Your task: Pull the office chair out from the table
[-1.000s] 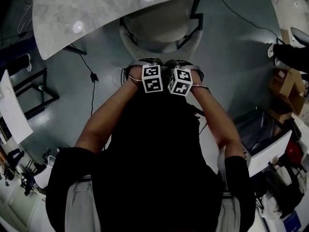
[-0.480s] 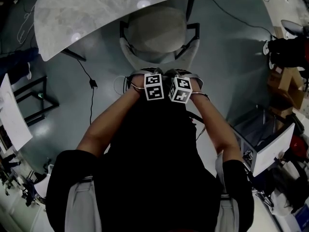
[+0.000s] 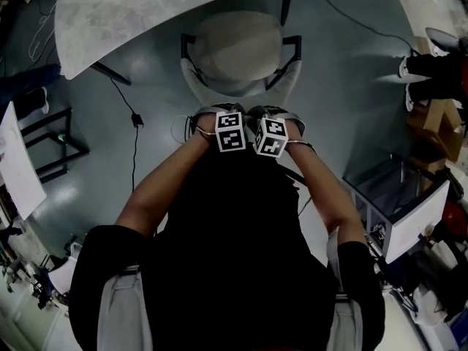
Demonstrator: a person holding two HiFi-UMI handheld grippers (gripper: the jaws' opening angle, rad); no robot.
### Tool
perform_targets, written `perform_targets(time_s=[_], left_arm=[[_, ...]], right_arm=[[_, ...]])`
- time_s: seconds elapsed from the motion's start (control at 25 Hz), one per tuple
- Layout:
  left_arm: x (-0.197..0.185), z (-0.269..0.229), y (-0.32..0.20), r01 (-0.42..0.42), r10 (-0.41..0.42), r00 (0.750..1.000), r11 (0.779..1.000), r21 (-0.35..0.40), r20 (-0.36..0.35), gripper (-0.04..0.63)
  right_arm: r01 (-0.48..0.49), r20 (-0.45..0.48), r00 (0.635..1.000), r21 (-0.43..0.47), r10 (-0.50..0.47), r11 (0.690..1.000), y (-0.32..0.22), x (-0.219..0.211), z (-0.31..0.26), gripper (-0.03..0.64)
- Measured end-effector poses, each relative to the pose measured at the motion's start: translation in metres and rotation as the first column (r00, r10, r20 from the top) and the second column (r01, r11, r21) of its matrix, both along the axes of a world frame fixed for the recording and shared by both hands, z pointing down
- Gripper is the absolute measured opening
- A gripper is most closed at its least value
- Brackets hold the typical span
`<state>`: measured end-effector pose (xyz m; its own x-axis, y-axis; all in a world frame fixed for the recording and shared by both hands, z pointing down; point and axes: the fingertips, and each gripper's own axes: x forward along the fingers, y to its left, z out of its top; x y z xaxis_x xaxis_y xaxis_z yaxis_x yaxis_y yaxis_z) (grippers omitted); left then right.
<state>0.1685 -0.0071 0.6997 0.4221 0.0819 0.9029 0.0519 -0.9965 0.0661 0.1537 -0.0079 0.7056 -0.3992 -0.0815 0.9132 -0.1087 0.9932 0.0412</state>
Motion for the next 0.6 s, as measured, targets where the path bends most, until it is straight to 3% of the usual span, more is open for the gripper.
perform_targets(time_s=[0.6], left_arm=[[-0.002,0.002,0.089,0.036,-0.036,0.999,0.999,-0.009,0.008,0.091]], right_arm=[[0.028,0.006,1.000,-0.010,-0.028,1.000,0.089,-0.002,0.001,0.087]])
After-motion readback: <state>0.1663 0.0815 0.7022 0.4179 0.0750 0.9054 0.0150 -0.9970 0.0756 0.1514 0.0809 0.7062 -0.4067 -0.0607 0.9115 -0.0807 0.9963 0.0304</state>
